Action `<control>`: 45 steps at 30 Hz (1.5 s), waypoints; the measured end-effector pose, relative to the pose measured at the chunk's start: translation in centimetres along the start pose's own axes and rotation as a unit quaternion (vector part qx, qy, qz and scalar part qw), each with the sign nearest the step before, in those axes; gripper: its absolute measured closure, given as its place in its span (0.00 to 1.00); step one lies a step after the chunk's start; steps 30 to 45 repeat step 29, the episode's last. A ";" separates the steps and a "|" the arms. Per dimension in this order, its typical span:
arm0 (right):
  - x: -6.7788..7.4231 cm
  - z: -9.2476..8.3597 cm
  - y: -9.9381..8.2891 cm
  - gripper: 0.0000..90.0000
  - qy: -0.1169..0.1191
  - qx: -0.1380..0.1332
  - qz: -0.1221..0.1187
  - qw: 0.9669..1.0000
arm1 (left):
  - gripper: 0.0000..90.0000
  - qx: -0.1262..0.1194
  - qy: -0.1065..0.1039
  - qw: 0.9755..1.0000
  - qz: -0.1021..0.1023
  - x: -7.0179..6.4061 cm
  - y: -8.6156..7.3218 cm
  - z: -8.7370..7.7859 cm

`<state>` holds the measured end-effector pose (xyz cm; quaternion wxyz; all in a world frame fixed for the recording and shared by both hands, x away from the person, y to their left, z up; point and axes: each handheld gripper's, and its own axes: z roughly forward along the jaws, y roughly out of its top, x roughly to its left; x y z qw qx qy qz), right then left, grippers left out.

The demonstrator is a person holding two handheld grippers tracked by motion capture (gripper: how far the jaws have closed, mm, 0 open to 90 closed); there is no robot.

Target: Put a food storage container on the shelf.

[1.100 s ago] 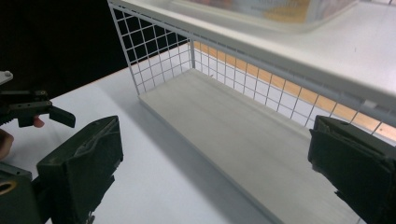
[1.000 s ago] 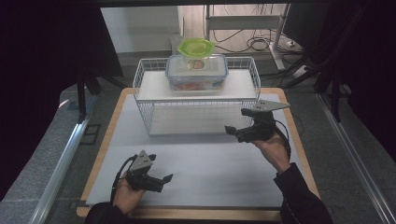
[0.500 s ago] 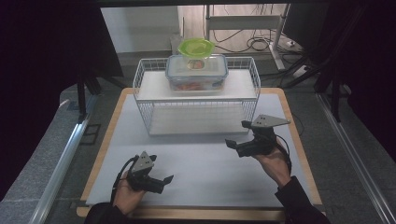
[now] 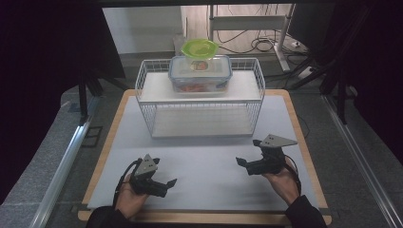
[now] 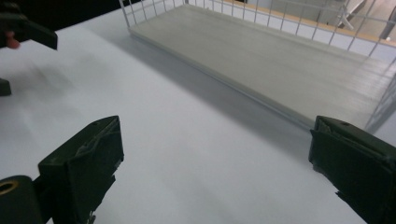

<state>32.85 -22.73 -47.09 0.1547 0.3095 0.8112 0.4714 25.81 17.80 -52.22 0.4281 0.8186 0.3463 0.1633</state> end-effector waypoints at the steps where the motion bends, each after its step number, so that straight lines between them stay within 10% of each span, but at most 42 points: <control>1: 0.0 0.0 -0.3 0.03 0.000 0.002 -0.001 1.000 | 0.01 0.000 0.000 1.000 0.000 0.0 0.0 0.0; 25: 0.2 1.4 -4.4 0.03 -0.006 0.111 0.004 0.994 | 0.01 0.024 0.003 1.000 0.006 -0.1 -0.2 0.6; 45: 0.2 1.7 -4.5 0.03 -0.001 0.117 0.002 0.993 | 0.01 0.024 0.004 1.000 0.007 -0.2 -0.1 0.6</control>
